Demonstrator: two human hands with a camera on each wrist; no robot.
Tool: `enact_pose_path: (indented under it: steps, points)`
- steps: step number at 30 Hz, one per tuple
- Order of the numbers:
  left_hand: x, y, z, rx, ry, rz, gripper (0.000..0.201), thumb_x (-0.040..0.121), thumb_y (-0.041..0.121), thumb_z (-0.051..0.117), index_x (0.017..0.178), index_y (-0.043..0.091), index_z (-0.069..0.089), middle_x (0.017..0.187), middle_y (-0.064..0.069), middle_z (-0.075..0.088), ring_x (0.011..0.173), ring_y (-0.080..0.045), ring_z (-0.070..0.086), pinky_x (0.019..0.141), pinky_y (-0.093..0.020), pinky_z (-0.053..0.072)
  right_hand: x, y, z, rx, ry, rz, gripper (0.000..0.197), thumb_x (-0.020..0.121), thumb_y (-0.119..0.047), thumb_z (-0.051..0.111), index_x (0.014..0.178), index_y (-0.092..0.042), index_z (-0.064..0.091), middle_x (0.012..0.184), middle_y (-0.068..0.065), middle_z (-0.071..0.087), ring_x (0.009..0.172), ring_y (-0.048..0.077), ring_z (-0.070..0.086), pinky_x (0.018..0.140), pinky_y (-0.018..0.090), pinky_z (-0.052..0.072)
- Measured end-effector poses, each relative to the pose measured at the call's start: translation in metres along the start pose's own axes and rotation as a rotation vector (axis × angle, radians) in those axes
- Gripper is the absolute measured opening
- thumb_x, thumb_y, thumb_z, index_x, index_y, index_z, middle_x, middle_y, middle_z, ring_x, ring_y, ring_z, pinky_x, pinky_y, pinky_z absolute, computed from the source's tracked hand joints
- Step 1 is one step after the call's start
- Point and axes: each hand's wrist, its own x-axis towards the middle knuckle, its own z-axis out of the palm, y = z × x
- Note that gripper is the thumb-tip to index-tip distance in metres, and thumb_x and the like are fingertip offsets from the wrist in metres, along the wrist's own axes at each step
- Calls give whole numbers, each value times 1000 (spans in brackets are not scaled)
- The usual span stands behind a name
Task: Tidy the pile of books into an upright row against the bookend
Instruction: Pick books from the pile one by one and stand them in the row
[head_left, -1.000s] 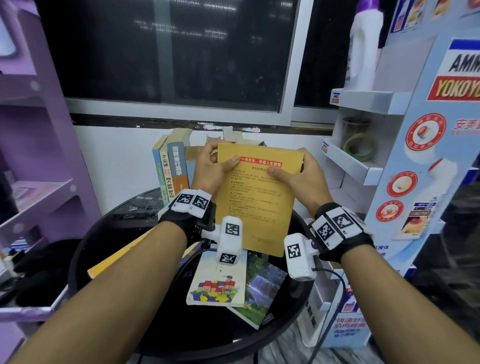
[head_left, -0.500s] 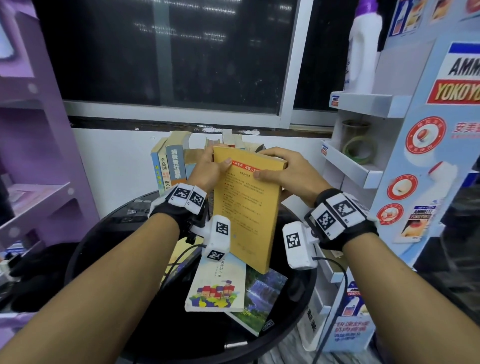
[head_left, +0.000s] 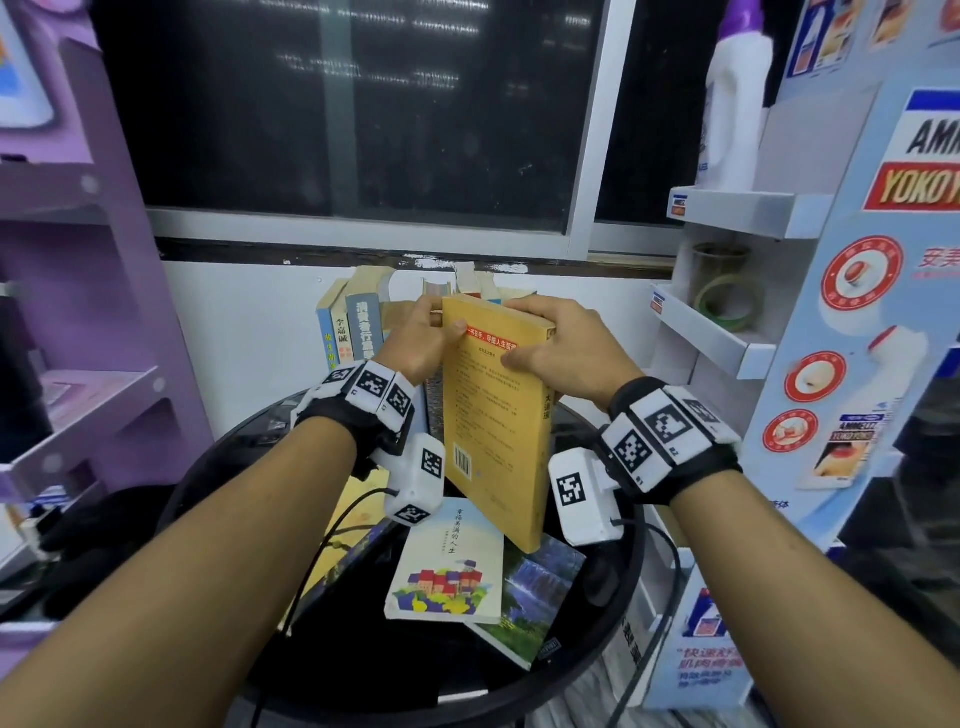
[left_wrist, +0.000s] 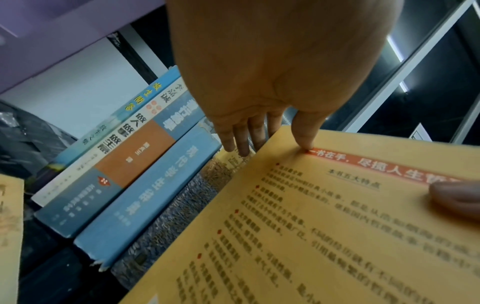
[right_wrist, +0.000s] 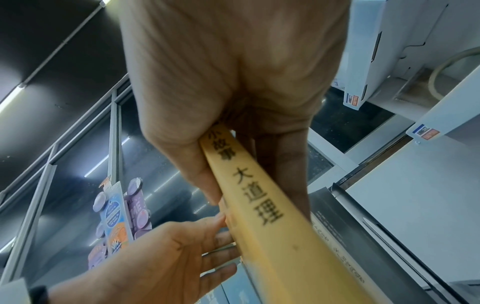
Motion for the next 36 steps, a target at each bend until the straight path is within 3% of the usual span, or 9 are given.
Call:
enact_pose_path:
  steps: [4, 8, 12, 20, 25, 33, 36]
  points:
    - [-1, 1, 0, 19, 16, 23, 38, 96, 23, 55, 131, 12, 45, 125, -5, 58, 115, -23, 55, 98, -42, 47, -1, -1, 1, 2, 24, 10, 51, 84, -16, 71, 132, -27, 56, 110, -5, 61, 90, 14, 60, 60, 17, 49]
    - [1, 4, 2, 57, 96, 74, 42, 93, 21, 59, 132, 11, 48, 130, -4, 54, 116, -19, 53, 99, -37, 46, -4, 1, -7, 12, 39, 42, 50, 83, -15, 72, 130, -26, 57, 111, -5, 61, 93, 16, 61, 62, 22, 53]
    - [6, 8, 4, 170, 184, 104, 44, 90, 25, 62, 131, 15, 50, 137, -3, 48, 119, -17, 48, 94, -27, 37, -8, 4, -21, 8, 38, 85, 49, 84, -15, 72, 130, -23, 57, 112, -2, 63, 96, 20, 64, 66, 30, 58]
    - [23, 13, 14, 343, 234, 136, 49, 89, 33, 62, 133, 17, 49, 138, -5, 48, 127, -23, 45, 107, -43, 37, -8, 17, -41, -6, 93, 158, 48, 85, -13, 71, 130, -21, 56, 114, 2, 64, 100, 24, 65, 71, 35, 59]
    - [35, 15, 20, 481, 244, 139, 54, 89, 39, 61, 137, 19, 45, 143, -3, 43, 131, -21, 40, 104, -36, 33, 0, 25, -44, -37, 148, 180, 47, 85, -15, 71, 129, -20, 56, 114, 3, 65, 96, 23, 65, 71, 35, 59]
    - [59, 15, 34, 595, 212, 166, 71, 84, 50, 61, 142, 14, 40, 146, -8, 41, 134, -26, 37, 110, -41, 30, 18, 33, -41, -47, 207, 192, 45, 87, -15, 68, 129, -20, 55, 108, 1, 60, 93, 23, 63, 69, 38, 60]
    - [67, 15, 39, 669, 183, 156, 76, 81, 60, 58, 139, 14, 42, 142, -9, 44, 131, -28, 41, 109, -43, 33, 27, 37, -37, -74, 229, 194, 44, 88, -16, 67, 129, -22, 55, 107, 0, 60, 93, 23, 62, 65, 33, 57]
